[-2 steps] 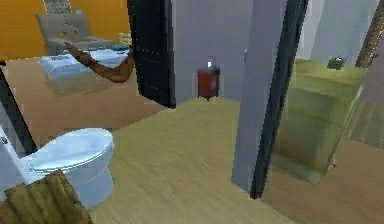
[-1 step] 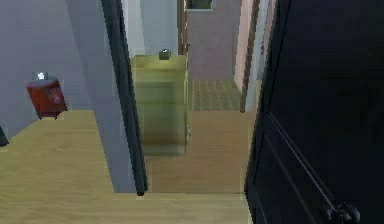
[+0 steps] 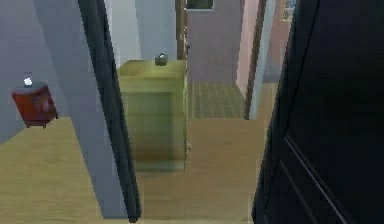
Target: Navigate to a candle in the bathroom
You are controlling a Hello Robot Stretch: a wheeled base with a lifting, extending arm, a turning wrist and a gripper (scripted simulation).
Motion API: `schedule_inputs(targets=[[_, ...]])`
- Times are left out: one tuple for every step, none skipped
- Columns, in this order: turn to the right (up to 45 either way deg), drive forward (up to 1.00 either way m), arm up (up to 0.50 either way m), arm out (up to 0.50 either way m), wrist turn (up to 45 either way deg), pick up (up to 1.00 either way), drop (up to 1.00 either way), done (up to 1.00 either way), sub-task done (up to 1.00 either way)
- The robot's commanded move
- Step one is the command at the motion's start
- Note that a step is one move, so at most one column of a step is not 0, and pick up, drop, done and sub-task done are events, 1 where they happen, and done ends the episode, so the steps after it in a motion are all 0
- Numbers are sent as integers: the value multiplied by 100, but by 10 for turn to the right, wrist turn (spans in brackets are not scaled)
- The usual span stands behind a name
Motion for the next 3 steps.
schedule_inputs(targets=[[60, 0, 0, 0, 0, 0, 0, 0, 0], [0, 100, 0, 0, 0, 0, 0, 0, 0], [60, 0, 0, 0, 0, 0, 0, 0, 0]])
